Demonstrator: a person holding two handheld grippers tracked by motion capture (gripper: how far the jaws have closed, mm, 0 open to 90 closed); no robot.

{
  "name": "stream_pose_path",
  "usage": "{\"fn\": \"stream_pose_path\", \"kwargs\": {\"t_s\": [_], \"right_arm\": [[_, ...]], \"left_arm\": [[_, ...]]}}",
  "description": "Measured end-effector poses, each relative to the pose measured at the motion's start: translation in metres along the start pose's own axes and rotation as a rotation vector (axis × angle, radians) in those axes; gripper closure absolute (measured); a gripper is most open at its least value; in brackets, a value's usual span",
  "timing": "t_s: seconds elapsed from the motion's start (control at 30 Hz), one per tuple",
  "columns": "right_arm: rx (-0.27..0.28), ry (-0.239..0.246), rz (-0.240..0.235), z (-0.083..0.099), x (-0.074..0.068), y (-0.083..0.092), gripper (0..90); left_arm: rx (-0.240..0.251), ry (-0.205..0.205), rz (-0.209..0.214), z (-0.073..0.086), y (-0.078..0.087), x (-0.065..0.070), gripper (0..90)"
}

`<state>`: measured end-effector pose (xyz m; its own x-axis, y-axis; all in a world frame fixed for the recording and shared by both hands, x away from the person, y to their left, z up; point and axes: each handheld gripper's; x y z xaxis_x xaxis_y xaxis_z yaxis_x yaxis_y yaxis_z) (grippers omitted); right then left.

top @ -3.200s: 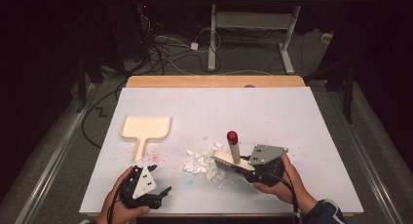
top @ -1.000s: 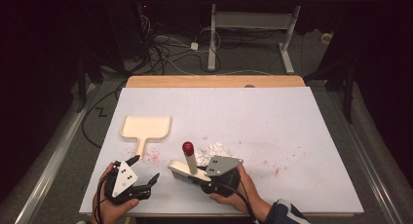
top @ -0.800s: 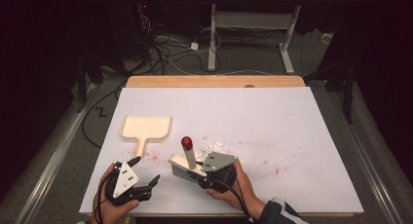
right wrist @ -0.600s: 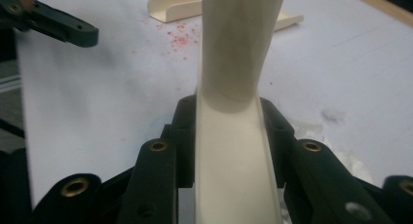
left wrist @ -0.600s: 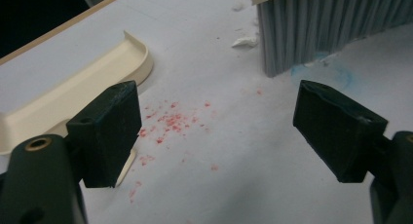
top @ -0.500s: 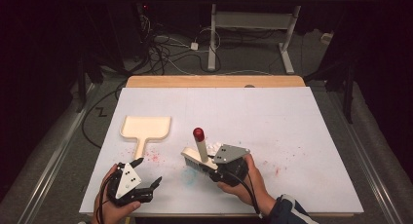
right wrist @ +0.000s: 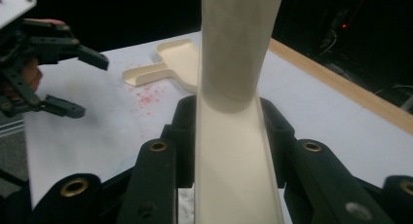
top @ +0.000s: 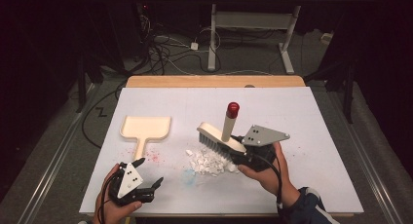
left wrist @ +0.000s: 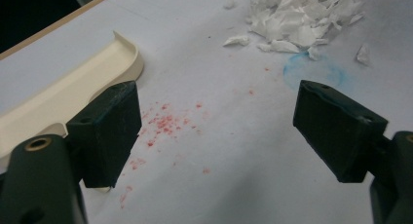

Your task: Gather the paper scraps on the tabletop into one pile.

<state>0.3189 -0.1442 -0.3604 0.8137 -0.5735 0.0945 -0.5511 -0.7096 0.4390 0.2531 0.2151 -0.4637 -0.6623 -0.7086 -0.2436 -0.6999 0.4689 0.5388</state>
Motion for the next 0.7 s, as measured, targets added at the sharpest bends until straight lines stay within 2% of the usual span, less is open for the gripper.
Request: {"fn": "stream_pose_path", "kwargs": {"t_s": [0.07, 0.17, 0.23, 0.33, 0.43, 0.6, 0.7], "right_arm": [[-0.005, 0.004, 0.028, -0.001, 0.008, -0.002, 68.2], [-0.027, 0.079, 0.095, -0.001, 0.023, -0.013, 68.2], [-0.045, 0.127, 0.126, 0.003, 0.036, -0.025, 68.2], [-0.108, 0.127, 0.175, 0.013, 0.055, -0.047, 68.3], [-0.150, 0.164, 0.228, 0.022, 0.068, -0.070, 68.3], [-0.159, 0.200, 0.260, 0.032, 0.074, -0.100, 68.3], [-0.175, 0.193, 0.206, 0.039, 0.070, -0.114, 68.3]], "left_arm": [[-0.001, 0.001, 0.002, 0.000, 0.000, 0.000, 17.1], [0.002, 0.004, 0.003, 0.000, -0.001, 0.000, 17.1], [0.002, 0.005, 0.005, 0.000, -0.001, 0.000, 17.1], [0.000, 0.006, 0.007, 0.001, -0.001, 0.000, 17.1], [-0.004, 0.006, 0.008, 0.001, -0.002, -0.001, 17.1], [0.000, 0.004, 0.013, 0.002, -0.001, -0.001, 17.1], [0.000, 0.003, 0.016, 0.003, -0.001, -0.001, 17.1]]}}
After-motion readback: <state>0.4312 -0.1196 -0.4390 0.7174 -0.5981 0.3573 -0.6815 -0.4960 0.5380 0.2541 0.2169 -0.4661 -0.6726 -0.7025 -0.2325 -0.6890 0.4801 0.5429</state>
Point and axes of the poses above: each handheld gripper's, and its own axes: y roughly backward along the jaws, z roughly out of its underside, x roughly to its right, and after that the axes turned 1 degree about -y, right-handed
